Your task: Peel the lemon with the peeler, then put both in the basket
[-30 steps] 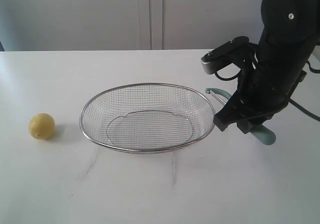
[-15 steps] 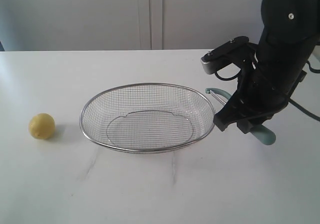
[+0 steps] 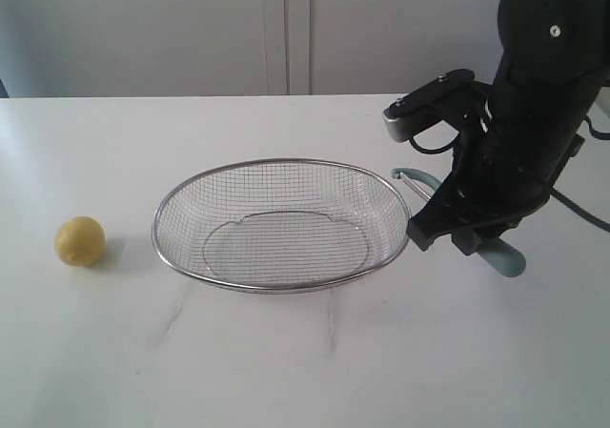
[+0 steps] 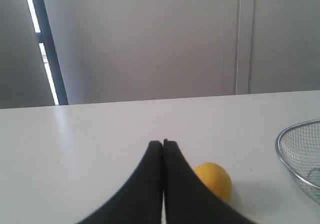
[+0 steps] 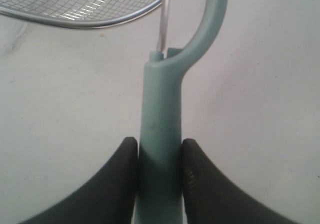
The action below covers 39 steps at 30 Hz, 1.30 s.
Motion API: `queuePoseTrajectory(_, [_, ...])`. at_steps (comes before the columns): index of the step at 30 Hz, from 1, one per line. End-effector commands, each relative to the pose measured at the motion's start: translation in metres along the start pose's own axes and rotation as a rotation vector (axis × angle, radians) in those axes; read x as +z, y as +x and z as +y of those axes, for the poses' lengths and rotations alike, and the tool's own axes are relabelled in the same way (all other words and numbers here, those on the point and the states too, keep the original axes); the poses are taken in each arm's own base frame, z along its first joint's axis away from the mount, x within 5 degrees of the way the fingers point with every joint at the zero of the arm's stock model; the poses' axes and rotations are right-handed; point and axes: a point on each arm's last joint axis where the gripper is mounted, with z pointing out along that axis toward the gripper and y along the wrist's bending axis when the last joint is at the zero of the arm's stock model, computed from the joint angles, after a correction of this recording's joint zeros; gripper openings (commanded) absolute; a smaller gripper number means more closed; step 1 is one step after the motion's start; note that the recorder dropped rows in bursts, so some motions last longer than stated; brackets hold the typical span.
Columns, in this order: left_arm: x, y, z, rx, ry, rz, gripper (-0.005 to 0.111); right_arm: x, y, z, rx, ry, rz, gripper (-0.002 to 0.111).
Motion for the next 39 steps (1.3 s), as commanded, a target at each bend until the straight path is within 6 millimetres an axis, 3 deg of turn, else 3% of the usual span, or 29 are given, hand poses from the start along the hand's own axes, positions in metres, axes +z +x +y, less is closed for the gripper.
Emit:
queuePoseTrajectory(1, [0.000, -0.003, 0.000, -0.009, -0.004, -0.042, 0.000, -0.002, 0.001, -0.002, 0.002, 0.003, -0.013, 0.000])
queuePoseTrajectory(10, [-0.002, -0.015, 0.001, -0.044, -0.012, -0.175, 0.000, -0.002, 0.001, -0.002, 0.002, 0.003, -0.013, 0.000])
queuePoseTrajectory(18, [-0.015, -0.049, 0.007, -0.240, -0.014, -0.584, 0.000, -0.002, 0.001, -0.002, 0.002, 0.003, -0.013, 0.000])
queuePoseTrajectory(26, [-0.008, -0.084, 0.010, -0.315, -0.020, -0.495, 0.000, -0.003, -0.002, -0.002, 0.002, 0.005, -0.049, 0.000])
queuePoseTrajectory(28, [0.005, -0.102, 0.009, -0.265, -0.027, -0.416, 0.000, -0.003, -0.004, -0.002, 0.002, 0.005, -0.066, 0.000])
queuePoseTrajectory(29, [0.018, -0.112, 0.008, -0.146, -0.040, -0.363, 0.000, -0.003, -0.005, -0.002, 0.002, 0.006, -0.080, 0.000])
queuePoseTrajectory(32, [0.050, -0.119, 0.007, 0.082, -0.054, -0.246, 0.000, -0.003, -0.008, -0.002, 0.002, 0.008, -0.115, 0.000])
queuePoseTrajectory(34, [0.075, -0.116, 0.007, 0.159, -0.050, -0.139, 0.000, -0.003, -0.009, -0.002, 0.002, 0.008, -0.127, 0.000])
queuePoseTrajectory(35, [0.093, -0.105, 0.006, 0.168, -0.033, -0.022, 0.000, -0.003, -0.009, -0.002, 0.002, 0.008, -0.127, 0.000])
queuePoseTrajectory(37, [0.114, -0.079, 0.004, 0.104, -0.003, 0.195, 0.000, -0.003, -0.009, -0.002, 0.002, 0.008, -0.127, 0.000])
queuePoseTrajectory(39, [0.133, -0.067, 0.003, -0.007, 0.000, 0.349, 0.000, -0.003, -0.009, -0.002, 0.003, 0.007, -0.127, 0.000])
